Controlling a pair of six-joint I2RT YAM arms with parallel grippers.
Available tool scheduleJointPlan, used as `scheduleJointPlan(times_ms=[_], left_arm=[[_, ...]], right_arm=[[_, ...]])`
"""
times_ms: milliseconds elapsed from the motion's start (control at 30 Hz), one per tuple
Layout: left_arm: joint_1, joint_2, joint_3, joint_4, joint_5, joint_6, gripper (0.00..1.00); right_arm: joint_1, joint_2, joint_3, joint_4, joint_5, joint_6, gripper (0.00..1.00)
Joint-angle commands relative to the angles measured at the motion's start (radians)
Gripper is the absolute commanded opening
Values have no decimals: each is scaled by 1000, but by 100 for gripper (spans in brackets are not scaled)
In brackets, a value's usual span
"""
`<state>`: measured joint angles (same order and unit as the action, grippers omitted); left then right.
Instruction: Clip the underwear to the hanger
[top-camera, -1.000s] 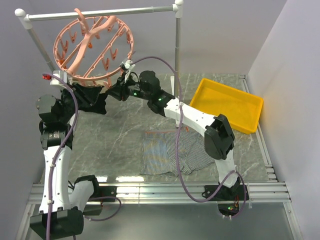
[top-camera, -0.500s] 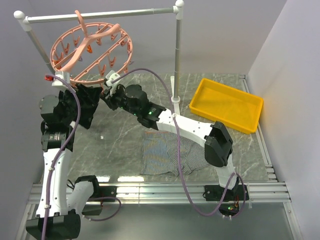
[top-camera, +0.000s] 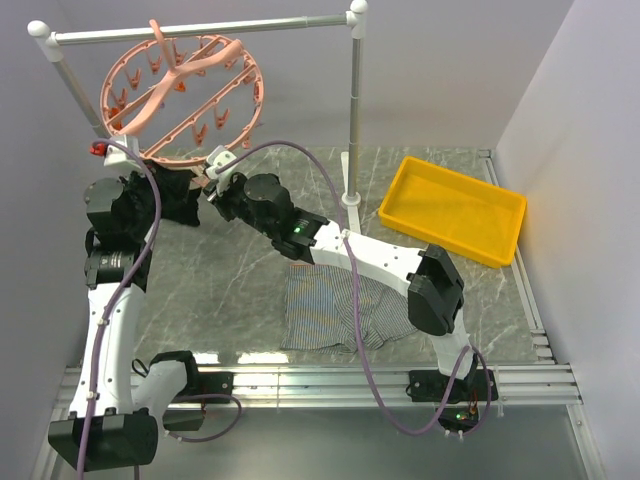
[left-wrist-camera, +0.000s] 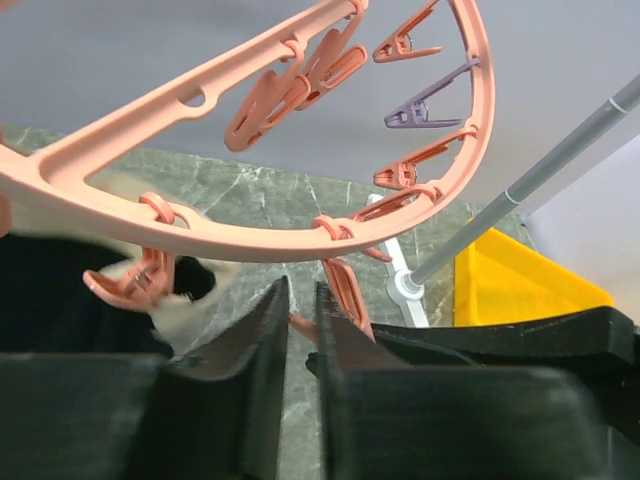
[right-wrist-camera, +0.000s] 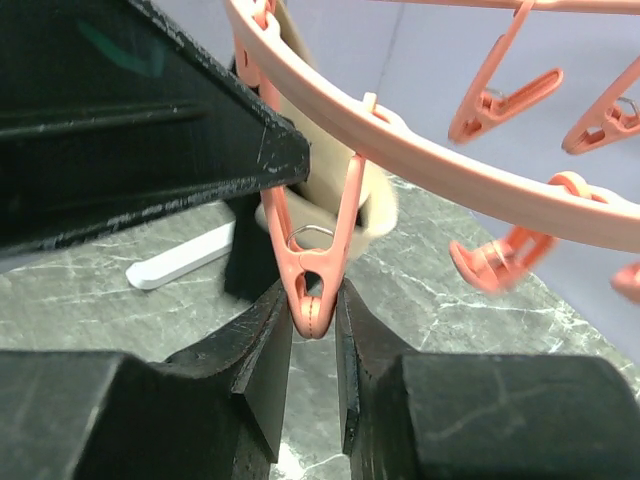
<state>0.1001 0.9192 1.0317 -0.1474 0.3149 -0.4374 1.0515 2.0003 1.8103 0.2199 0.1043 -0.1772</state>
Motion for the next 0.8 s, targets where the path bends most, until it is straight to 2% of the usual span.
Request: scheduleJointPlan(times_ms=[0, 100, 233, 300, 333, 367, 433, 567, 667, 767], left_arm=[[3, 13, 45, -6, -30, -3, 14], [3, 20, 48, -4, -22, -1, 1], [3, 26, 50, 9, 6, -6, 0], [3, 30, 50, 15, 30, -11, 1], [3, 32, 50, 16, 41, -12, 0], [3, 33, 50, 17, 41, -17, 0], [1, 35, 51, 16, 62, -24, 0], [3, 26, 54, -6, 85, -46, 21], [3, 20, 59, -24, 76, -53, 27], [6, 27, 60, -53, 49, -70, 29]], right_arm=[[1, -20, 24, 39, -43, 15, 8], [-10, -32, 6, 39, -127, 27, 17], [-50, -41, 3, 32, -221, 71, 24], [-64, -32, 12, 19, -264, 81, 17], [-74, -29, 17, 24, -265, 82, 8], [-74, -28, 17, 27, -262, 78, 3], [-76, -21, 23, 30, -244, 56, 0], [-67, -14, 15, 67, -195, 16, 0], [-51, -9, -2, 113, -121, -50, 0], [-41, -12, -42, 183, -58, -97, 0]])
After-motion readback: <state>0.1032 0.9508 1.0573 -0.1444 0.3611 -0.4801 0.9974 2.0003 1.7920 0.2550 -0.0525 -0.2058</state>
